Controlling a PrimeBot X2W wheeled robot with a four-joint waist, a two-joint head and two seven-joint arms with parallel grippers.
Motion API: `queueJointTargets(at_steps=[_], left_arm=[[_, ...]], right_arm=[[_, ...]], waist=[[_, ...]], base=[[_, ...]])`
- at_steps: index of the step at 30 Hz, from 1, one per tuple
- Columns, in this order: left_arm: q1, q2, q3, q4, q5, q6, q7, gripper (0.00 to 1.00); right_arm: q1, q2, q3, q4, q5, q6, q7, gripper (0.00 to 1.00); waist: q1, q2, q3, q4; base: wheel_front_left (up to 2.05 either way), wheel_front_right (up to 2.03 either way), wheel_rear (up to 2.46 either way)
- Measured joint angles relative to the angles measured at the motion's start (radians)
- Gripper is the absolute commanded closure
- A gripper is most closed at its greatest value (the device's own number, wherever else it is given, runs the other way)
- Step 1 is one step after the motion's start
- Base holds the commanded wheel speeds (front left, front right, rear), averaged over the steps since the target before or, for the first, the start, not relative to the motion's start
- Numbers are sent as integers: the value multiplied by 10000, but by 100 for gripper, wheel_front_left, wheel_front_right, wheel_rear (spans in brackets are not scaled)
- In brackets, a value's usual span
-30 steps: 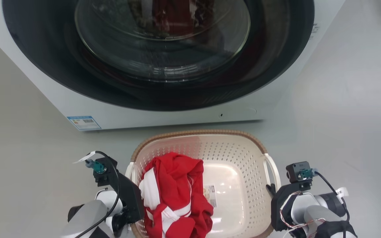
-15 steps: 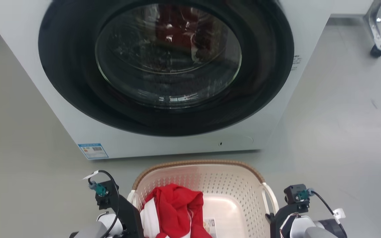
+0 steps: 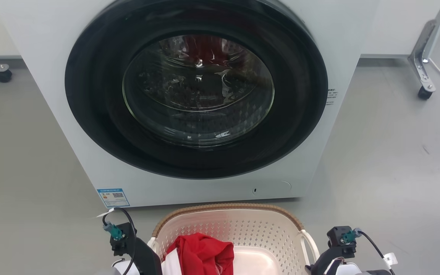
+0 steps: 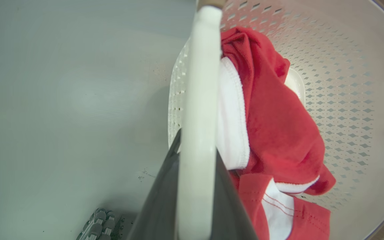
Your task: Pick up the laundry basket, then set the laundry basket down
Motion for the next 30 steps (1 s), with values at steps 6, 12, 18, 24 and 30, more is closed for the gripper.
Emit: queueJointTargets(at_steps=[6,12,18,24,30], left_arm=[[98,36,-52,29,-81,0,222,100],[175,36,-105,61,-123,2,405,100],[241,38,-151,77,-240,2,477,100],[399,35,-184,102,-288,2,477,100],[399,40,-240,111,-353,2,464,100]], right_arm=[[68,-4,86,-77,259,0,345,100],[216,-6,136,-79,462,0,593,100],[291,-8,150,-33,700,0,694,100],[410,-4,178,-10,786,0,803,100],[409,-4,226,-25,924,0,871,100]], waist=[[0,0,-175,18],[1,0,-286,19],[1,1,-413,23],[1,1,-489,49],[1,1,-519,81]], base=[[0,0,0],[0,0,0],[0,0,0],[0,0,0],[0,0,0]])
